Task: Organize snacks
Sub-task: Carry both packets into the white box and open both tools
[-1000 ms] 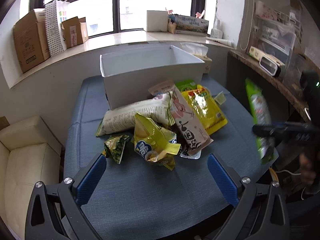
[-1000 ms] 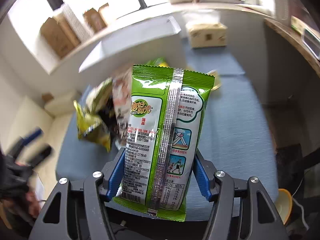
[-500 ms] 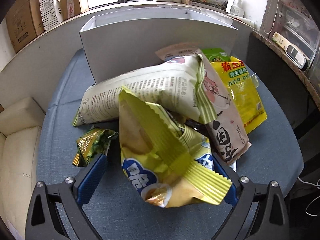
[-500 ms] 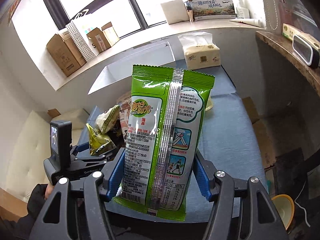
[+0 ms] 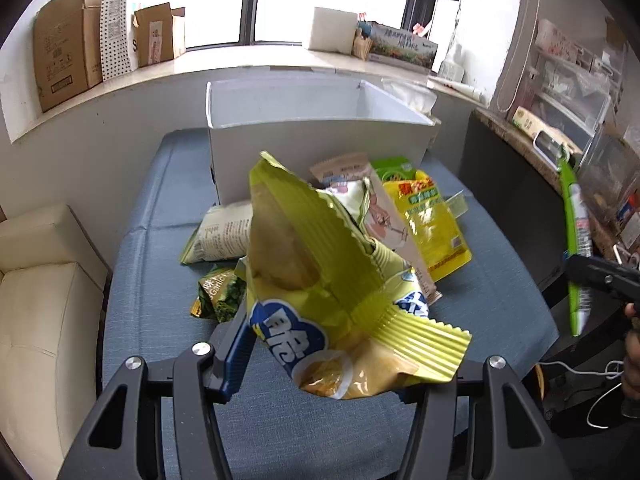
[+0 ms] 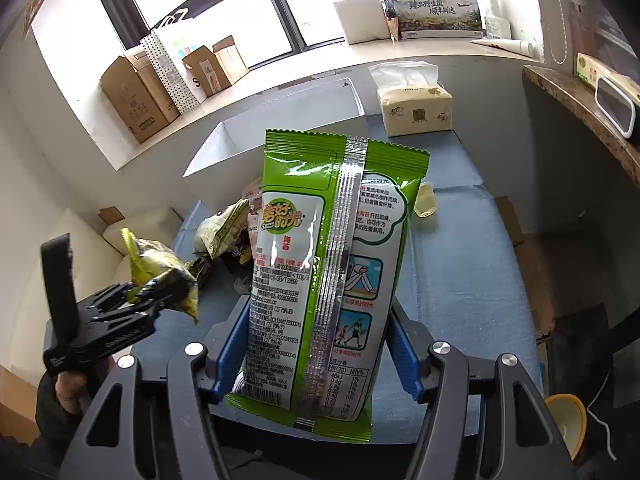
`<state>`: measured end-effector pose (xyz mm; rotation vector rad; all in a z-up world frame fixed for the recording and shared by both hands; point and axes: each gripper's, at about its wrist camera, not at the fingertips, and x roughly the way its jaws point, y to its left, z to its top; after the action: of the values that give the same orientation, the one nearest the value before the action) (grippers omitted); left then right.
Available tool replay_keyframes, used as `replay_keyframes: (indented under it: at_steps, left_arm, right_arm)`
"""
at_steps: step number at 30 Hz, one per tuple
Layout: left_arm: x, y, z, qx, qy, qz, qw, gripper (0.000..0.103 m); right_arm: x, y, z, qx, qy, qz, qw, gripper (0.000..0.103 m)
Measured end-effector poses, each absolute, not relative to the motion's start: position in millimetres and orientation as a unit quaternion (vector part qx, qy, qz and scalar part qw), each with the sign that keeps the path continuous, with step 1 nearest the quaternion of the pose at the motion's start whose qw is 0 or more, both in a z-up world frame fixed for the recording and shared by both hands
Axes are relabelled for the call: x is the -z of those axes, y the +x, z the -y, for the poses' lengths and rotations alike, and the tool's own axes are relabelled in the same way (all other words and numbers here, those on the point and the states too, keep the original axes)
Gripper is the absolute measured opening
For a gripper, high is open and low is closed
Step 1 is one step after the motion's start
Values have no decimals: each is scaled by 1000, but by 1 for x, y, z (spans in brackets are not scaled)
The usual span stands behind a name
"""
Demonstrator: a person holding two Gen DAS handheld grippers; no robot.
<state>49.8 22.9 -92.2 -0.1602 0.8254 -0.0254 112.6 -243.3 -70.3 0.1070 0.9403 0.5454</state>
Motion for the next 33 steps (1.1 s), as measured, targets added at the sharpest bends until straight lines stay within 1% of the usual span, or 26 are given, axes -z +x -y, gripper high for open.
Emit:
replay_keyframes:
  at_steps: [3, 7, 12, 17, 20, 23, 28, 30, 33]
  left_arm:
    - [58, 36, -37, 18, -92, -366, 926, 61]
    - [23, 43, -57, 19, -104, -337, 935, 61]
    - [-5, 81, -63, 10, -92, -318, 943, 61]
    - [-19, 141, -68, -5, -75, -319, 945, 61]
    - [-19, 183, -76, -20, -74, -328, 942, 61]
    - [-13, 228, -86, -15, -87, -342, 936, 61]
    - [13, 288, -94, -28, -82, -389, 917, 62]
    - [25, 300, -95, -26, -80, -406, 910, 62]
    - [37, 305, -95, -23, -75, -416, 906, 62]
  right_arm:
    - [69, 115, 241, -266, 52, -443, 854, 68]
    - [63, 120, 232, -273, 36, -430, 860, 68]
    - [44, 141, 208, -290, -7, -401, 869, 68]
    - [20, 185, 179, -312, -33, -360, 879, 68]
    - [7, 225, 160, -321, -35, -345, 881, 68]
    - [5, 276, 135, -317, -47, -355, 878, 68]
    - [29, 354, 101, -286, -64, -413, 862, 68]
    - [40, 371, 94, -288, -67, -438, 849, 68]
    - [51, 380, 84, -283, -94, -442, 846, 69]
